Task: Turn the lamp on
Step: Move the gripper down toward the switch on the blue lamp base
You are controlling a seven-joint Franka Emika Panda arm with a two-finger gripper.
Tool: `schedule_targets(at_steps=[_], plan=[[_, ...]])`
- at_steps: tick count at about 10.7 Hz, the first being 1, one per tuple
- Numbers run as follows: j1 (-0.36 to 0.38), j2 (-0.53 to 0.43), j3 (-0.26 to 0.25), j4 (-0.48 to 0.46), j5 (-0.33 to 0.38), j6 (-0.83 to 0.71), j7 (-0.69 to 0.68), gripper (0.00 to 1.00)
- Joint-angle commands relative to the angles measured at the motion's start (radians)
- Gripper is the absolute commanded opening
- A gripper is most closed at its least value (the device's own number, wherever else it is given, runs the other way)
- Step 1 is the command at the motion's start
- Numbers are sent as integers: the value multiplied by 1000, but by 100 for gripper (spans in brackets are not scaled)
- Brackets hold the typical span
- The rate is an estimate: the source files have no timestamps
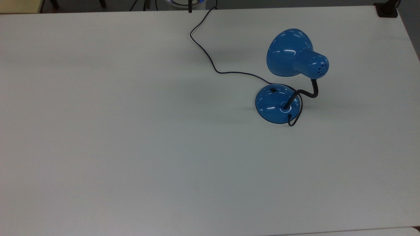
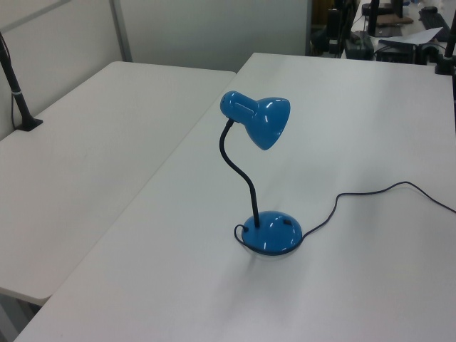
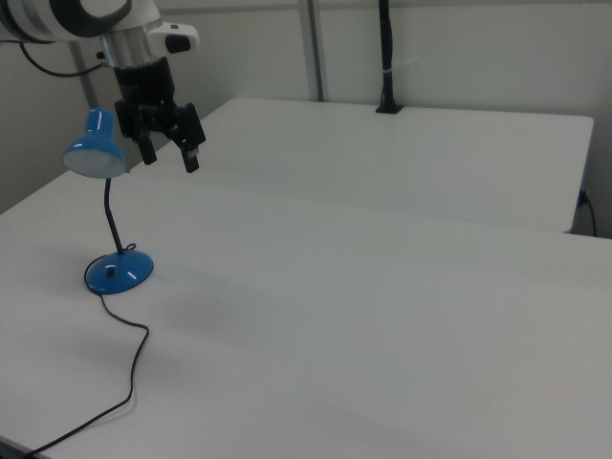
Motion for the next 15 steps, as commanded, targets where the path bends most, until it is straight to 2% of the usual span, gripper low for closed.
schedule_targets(at_steps=[1, 9, 10, 11, 12, 13, 15], plan=[[13, -14, -20, -6, 8, -35, -21, 100], [13, -12, -20, -8, 8, -34, -21, 100], [16, -12, -20, -19, 8, -31, -24, 76], [15, -11, -20, -20, 17, -29, -49, 33], [16, -8, -20, -19, 17, -27, -55, 7], [18, -8, -20, -20, 17, -24, -55, 0], [21, -9, -20, -25, 17, -23, -55, 0]])
